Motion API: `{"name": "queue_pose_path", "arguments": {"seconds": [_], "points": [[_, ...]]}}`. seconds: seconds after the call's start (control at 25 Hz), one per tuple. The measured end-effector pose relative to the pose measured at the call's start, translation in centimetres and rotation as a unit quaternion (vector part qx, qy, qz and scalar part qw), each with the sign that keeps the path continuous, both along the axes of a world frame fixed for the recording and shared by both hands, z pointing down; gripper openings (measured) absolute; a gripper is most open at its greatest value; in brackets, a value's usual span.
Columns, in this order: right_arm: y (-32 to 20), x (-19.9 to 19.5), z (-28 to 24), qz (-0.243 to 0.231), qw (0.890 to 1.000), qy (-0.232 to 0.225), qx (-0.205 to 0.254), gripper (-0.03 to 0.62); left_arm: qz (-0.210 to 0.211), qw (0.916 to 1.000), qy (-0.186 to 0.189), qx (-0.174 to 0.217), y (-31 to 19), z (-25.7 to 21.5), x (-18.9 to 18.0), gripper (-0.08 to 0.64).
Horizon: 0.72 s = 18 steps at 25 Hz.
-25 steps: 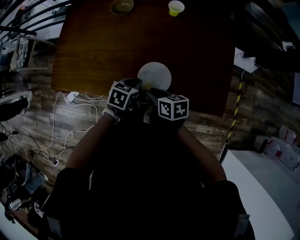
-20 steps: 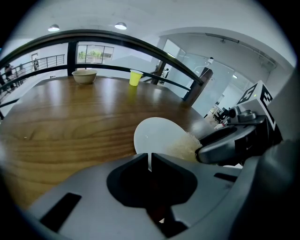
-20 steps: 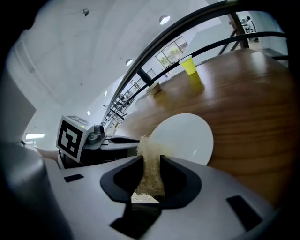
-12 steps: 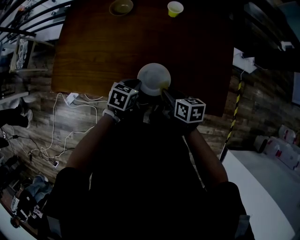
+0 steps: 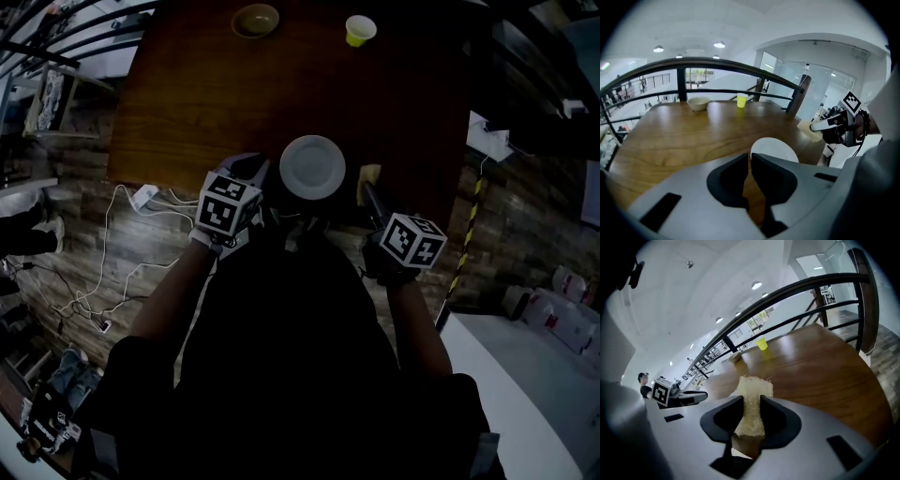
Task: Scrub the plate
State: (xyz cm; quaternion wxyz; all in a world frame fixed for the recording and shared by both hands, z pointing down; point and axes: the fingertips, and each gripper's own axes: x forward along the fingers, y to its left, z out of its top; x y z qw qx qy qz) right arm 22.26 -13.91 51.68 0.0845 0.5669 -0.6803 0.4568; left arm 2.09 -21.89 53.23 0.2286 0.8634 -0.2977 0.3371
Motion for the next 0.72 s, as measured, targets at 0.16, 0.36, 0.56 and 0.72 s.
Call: {"name": "queue_pose_path", "arguments": {"seconds": [0.16,0.36,0.56,0.72], "points": [[-1.1,0.0,-4.2,-0.033,0.994,0.084,0.059,0.120,-0.014,0.9925,-0.020,0.120,-4.1,-5.8,-3.0,0.034],[-3.3,-3.3,-11.5,-0.076,0.981,0.098,0.149,0.120,-0.057,0.9729,-0.004,0.224,-7.7,-14.5,-6.4,0.034],[-4.1,-7.3,-17.8,-0.117,0.964,0.068,0.229,0.120,-0.106,0.9589,0.111,0.239,-7.0,-22.4,-6.6,0.034],[-3.4,-9.8,-20.4,-0.135,0.958,0.035,0.252,0.120,-0.105,0.9461,0.208,0.225,-4.3,-25.8,-3.5,0.034]]}}
